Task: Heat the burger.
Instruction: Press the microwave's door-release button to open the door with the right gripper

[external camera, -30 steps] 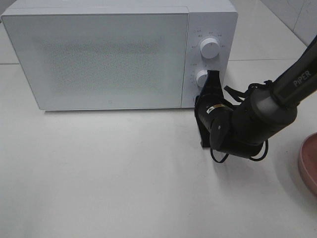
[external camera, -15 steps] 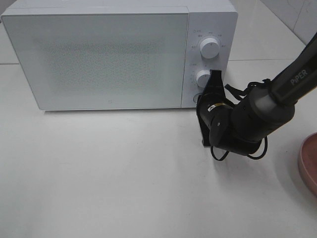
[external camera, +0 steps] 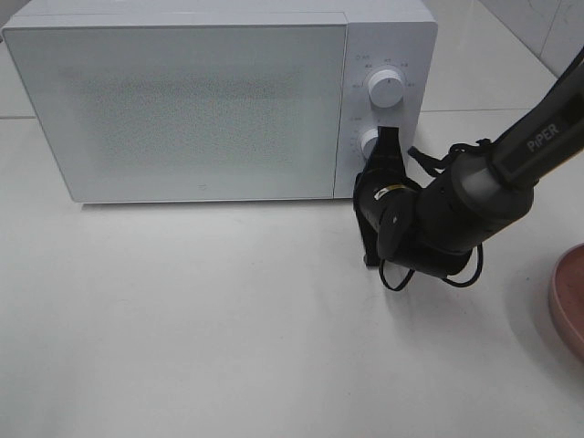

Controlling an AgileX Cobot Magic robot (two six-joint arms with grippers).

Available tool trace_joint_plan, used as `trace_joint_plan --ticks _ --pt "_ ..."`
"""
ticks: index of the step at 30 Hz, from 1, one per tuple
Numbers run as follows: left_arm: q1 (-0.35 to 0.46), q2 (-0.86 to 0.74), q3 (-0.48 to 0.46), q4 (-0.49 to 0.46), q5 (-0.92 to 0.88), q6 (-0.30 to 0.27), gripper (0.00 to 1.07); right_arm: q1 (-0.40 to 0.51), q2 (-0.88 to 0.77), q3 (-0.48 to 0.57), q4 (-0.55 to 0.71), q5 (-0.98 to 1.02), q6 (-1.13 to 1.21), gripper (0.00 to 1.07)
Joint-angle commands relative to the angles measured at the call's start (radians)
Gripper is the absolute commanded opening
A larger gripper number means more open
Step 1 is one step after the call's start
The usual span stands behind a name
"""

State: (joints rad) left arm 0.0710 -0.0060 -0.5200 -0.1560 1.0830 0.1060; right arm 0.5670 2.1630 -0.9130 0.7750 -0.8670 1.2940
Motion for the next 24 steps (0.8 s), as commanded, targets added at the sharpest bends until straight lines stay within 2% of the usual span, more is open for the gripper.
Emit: trace_joint_plan --ticks 1,9,17,24 --pt "0.003 -0.025 0.003 -0.002 -0.013 -0.004 0.96 -0.009 -0.008 -0.046 -0.075 -0.112 -0.007 0.0" --pt "0.003 -0.025 0.003 -0.002 -0.013 -0.004 0.96 -0.01 -0.008 -0.055 -0.082 -0.183 -0.007 0.0" --pt "0.003 -0.025 0.003 -0.002 -0.013 -0.004 0.96 -0.021 0.058 -0.133 -0.119 -0.284 0.029 0.0" --pt "0.003 -0.025 0.003 -0.002 -0.013 -0.004 0.96 -0.021 0.063 -0.143 -0.117 -0.287 0.003 0.0"
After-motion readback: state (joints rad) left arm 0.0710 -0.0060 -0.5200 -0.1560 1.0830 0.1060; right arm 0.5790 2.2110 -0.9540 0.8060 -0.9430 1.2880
